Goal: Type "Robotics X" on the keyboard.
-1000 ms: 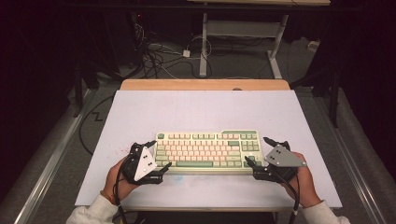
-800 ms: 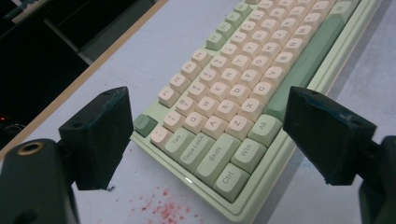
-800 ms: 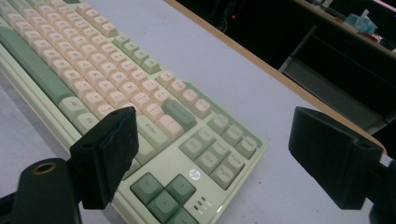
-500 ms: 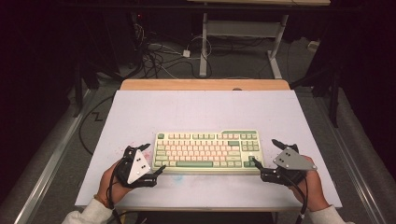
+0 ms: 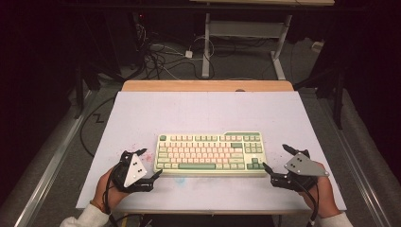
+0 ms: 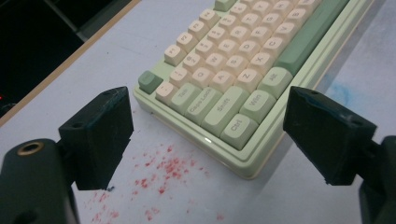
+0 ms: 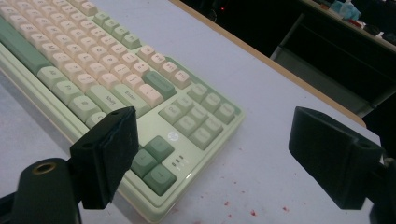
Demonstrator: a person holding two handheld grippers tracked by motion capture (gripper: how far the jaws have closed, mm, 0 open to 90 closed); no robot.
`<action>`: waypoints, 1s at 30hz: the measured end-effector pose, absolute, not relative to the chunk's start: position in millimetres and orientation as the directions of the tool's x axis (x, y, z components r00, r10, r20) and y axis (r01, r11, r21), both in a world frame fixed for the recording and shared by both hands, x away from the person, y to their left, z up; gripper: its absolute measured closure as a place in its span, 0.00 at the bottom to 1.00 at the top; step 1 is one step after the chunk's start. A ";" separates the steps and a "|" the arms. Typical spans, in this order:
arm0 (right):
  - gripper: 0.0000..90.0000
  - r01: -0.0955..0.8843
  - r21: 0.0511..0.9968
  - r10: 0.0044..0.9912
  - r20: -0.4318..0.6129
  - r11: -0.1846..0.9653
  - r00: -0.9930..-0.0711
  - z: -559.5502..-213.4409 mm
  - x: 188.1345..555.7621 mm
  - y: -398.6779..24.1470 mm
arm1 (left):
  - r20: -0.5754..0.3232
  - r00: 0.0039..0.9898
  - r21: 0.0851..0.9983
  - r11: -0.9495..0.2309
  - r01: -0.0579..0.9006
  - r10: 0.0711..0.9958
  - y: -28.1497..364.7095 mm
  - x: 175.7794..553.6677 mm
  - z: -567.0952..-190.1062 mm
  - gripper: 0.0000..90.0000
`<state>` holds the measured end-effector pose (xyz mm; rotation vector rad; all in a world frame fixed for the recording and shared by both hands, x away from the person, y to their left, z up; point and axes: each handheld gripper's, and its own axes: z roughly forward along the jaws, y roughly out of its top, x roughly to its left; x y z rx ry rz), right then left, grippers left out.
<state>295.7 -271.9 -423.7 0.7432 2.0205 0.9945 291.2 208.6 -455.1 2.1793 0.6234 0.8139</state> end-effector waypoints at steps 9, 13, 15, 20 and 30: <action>0.19 0.190 0.836 0.770 -0.353 0.514 -0.531 -431.8 294.4 -285.7 | 0.341 0.687 0.750 -0.626 0.212 0.642 217.2 291.6 -463.8 0.17; 0.19 0.209 0.841 0.784 -0.335 0.499 -0.523 -436.4 295.2 -293.1 | 0.330 0.688 0.744 -0.627 0.231 0.646 220.8 291.7 -468.5 0.17; 0.19 0.221 0.839 0.785 -0.328 0.498 -0.526 -440.7 294.7 -296.9 | 0.331 0.688 0.740 -0.630 0.236 0.646 222.5 290.2 -470.7 0.17; 0.19 0.235 0.831 0.785 -0.327 0.504 -0.527 -448.2 292.3 -302.5 | 0.316 0.679 0.740 -0.620 0.260 0.663 226.2 286.5 -475.0 0.17; 0.19 0.223 0.838 0.780 -0.322 0.499 -0.536 -449.1 289.1 -299.5 | 0.326 0.678 0.745 -0.621 0.245 0.659 226.4 282.0 -474.5 0.17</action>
